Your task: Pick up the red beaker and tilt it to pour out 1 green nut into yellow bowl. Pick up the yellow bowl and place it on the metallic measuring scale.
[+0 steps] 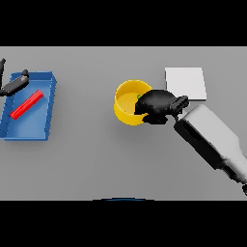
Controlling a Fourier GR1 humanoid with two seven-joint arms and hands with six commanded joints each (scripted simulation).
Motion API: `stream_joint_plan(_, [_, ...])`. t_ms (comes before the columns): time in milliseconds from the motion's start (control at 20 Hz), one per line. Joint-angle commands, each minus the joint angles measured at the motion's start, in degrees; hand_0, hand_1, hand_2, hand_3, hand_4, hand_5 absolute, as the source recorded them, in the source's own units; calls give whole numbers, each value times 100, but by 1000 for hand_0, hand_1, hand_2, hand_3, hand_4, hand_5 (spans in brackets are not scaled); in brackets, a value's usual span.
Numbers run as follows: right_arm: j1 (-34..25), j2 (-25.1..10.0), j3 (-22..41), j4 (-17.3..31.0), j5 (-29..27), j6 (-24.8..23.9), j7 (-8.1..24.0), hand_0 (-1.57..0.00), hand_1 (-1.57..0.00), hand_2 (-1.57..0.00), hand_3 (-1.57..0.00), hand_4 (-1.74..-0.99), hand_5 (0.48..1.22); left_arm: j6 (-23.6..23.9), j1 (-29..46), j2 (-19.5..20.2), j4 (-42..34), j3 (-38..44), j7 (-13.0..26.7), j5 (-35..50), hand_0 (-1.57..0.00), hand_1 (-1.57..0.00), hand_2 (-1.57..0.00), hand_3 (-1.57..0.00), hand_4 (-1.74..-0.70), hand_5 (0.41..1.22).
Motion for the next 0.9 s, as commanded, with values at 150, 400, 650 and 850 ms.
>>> stream_joint_plan(150, [-85,-223,-236,-123,-103,58,183,-1566,-1566,-1554,-1262,-1721,1219,-75,-3,34,14,44,-53,58,1,1,1,1,-806,723])
stream_joint_plan(400, [-265,-639,-370,-62,-39,-89,-119,-1569,-1569,-1565,-1263,-1719,1220,-19,-11,74,-101,37,-29,18,1,1,1,1,-802,730])
stream_joint_plan(650, [-531,-904,-576,608,66,-560,-308,-1570,-1570,-1569,-1256,-1719,1221,18,5,113,-200,1,159,-13,1,1,1,1,-801,734])
stream_joint_plan(850, [-630,-985,-775,1301,-32,-758,-291,-1571,-1571,-1570,-1211,-1720,1221,103,109,195,-468,-5,345,29,1,1,1,1,-818,750])
